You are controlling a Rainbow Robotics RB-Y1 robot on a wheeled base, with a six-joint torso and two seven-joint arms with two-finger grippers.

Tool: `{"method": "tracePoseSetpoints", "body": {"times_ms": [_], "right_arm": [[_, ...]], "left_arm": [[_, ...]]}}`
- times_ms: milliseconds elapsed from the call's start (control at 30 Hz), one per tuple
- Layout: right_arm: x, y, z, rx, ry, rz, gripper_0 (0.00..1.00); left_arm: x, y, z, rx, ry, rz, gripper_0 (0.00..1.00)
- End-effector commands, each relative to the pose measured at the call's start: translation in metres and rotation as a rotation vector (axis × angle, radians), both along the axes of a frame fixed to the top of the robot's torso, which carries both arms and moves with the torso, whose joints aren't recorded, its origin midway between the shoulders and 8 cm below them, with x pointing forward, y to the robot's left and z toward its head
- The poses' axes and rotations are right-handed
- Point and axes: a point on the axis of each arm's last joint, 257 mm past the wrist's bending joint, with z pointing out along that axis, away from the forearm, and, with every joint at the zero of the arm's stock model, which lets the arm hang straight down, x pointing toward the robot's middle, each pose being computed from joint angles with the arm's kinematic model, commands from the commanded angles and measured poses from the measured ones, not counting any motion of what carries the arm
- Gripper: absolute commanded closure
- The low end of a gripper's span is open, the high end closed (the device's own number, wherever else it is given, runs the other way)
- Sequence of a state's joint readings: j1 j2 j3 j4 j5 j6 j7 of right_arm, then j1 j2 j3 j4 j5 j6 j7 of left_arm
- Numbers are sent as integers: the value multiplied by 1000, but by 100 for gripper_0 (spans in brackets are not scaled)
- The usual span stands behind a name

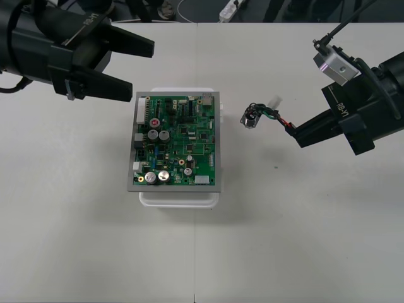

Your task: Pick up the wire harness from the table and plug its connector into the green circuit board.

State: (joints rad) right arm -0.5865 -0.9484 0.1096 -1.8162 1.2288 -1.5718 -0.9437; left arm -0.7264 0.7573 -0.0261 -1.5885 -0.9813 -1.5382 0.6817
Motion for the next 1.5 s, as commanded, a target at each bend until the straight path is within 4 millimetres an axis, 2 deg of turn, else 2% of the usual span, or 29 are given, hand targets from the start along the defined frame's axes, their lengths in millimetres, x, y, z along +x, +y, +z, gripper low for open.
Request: {"method": "tracePoseSetpoints", "body": {"times_ms": [33, 267, 433, 600, 767, 1133, 1267, 1500], "right_arm": [[-10, -1, 32, 34, 84, -25, 100], [-45, 15, 60, 136, 323, -18, 100], [-59, 20, 73, 170, 423, -7, 100], [-63, 21, 75, 184, 459, 5, 100], [-75, 25, 86, 207, 633, -11, 100], [-78, 27, 87, 215, 648, 2, 100], [-83, 29, 88, 211, 716, 1, 100], [-91, 31, 95, 225, 774, 22, 100]], "left_arm": [[-6, 24, 23, -13, -72, -19, 0], [-14, 41, 19, -40, -84, -28, 0], [-17, 52, 15, -51, -130, -32, 0], [-24, 56, 21, -85, -113, -48, 0], [-39, 57, 26, -101, -111, -82, 0], [-61, 59, 31, -113, -118, -129, 0], [-74, 58, 33, -90, -142, -156, 0], [-77, 63, 33, -46, -183, -155, 0]]}}
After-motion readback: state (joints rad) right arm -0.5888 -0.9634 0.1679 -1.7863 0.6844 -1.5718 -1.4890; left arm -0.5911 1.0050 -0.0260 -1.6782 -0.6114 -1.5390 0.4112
